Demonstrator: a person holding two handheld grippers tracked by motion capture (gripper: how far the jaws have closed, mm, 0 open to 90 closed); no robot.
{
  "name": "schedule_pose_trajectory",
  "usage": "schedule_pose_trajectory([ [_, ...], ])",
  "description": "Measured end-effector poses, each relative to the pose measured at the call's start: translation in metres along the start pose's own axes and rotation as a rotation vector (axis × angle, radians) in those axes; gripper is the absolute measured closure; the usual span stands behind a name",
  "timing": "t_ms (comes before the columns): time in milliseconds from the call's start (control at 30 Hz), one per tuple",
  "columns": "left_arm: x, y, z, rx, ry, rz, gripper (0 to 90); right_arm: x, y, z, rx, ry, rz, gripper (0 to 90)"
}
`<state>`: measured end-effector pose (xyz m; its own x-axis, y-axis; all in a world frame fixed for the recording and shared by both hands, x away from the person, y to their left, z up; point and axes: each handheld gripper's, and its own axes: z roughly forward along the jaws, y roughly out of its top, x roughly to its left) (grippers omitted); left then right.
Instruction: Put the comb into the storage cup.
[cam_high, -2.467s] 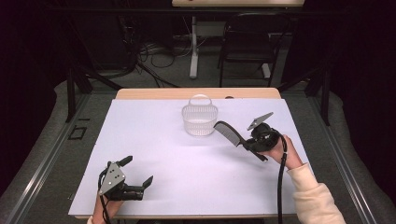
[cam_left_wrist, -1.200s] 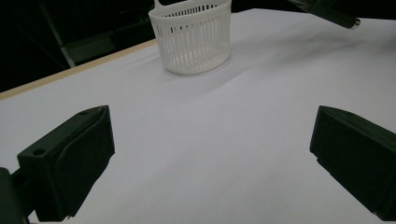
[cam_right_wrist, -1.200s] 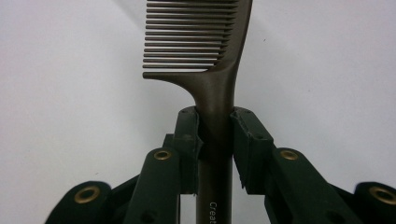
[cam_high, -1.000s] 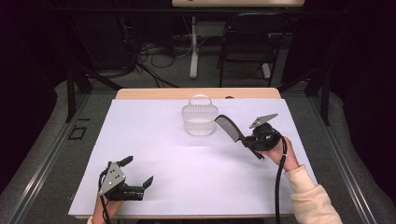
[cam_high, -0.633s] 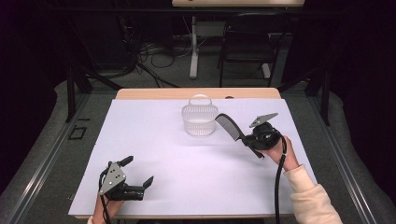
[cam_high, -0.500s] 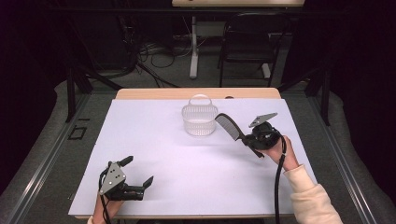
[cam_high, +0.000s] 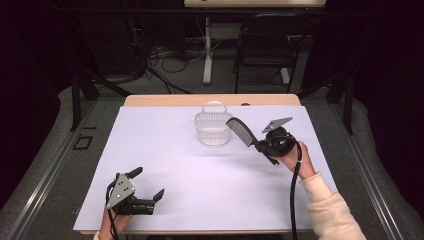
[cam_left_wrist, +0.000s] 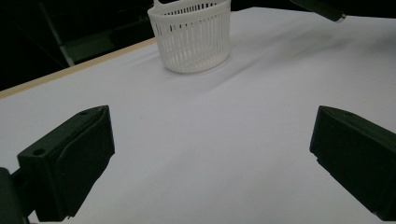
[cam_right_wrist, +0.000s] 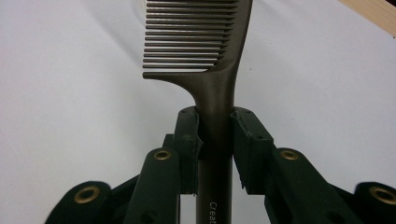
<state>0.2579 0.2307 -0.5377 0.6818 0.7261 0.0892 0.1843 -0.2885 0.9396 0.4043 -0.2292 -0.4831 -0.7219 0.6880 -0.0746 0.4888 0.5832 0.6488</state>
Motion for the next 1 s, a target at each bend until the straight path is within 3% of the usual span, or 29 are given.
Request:
schedule_pose_trajectory([
  [1000, 0.0, 0.0, 0.001, 0.002, -0.002, 0.003, 0.0, 0.003, 0.015, 0.004, -0.031, -0.016, -0.01, 72.6],
])
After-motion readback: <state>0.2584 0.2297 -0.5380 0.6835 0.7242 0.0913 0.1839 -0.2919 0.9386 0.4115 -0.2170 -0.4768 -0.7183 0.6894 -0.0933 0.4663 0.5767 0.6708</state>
